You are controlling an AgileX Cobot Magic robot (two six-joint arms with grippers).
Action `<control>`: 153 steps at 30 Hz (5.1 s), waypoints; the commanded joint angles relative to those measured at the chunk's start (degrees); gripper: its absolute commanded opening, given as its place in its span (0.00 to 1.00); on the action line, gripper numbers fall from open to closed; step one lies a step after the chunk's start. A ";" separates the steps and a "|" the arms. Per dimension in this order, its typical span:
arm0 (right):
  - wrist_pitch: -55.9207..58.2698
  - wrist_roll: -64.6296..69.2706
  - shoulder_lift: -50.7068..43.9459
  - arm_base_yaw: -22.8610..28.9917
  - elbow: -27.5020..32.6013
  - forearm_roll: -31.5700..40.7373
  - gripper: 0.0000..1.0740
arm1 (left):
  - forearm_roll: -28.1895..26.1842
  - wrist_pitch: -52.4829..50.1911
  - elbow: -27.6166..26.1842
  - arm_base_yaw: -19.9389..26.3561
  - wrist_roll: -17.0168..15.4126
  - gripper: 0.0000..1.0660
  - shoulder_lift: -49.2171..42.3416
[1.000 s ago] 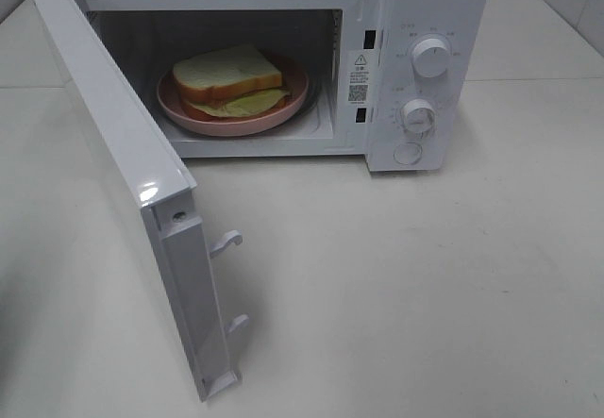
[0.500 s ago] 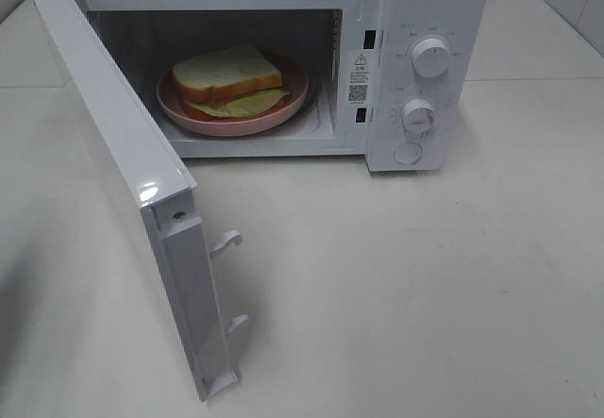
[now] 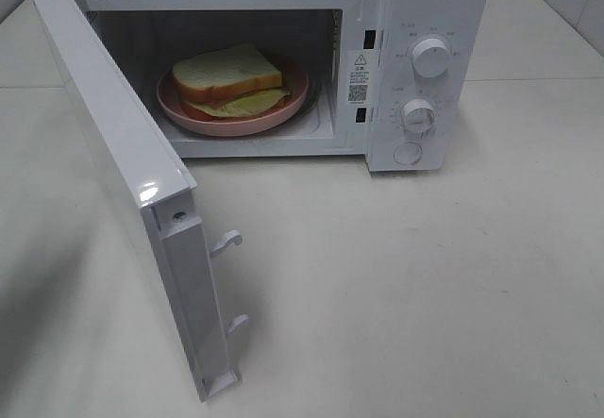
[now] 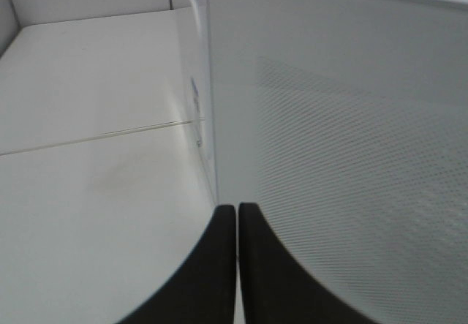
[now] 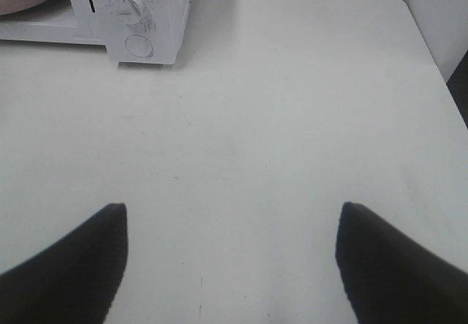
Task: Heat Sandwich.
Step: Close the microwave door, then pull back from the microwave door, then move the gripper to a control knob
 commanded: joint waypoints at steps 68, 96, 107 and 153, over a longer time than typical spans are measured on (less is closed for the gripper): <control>-0.46 -0.57 -1.49 -0.46 0.00 -0.11 0.71 | -25.78 10.71 -50.65 -41.65 8.65 0.00 38.27; -0.46 -0.63 -1.49 -0.46 0.00 -0.11 0.71 | -27.90 17.76 -65.95 -39.82 9.97 0.00 46.35; -0.46 -0.57 -1.49 -0.46 0.00 -0.11 0.71 | -26.59 17.76 -65.95 -39.94 9.85 0.00 46.35; -0.46 -0.52 -1.49 -0.46 0.00 -0.11 0.71 | -28.36 51.91 -48.99 -48.64 3.38 0.95 28.07</control>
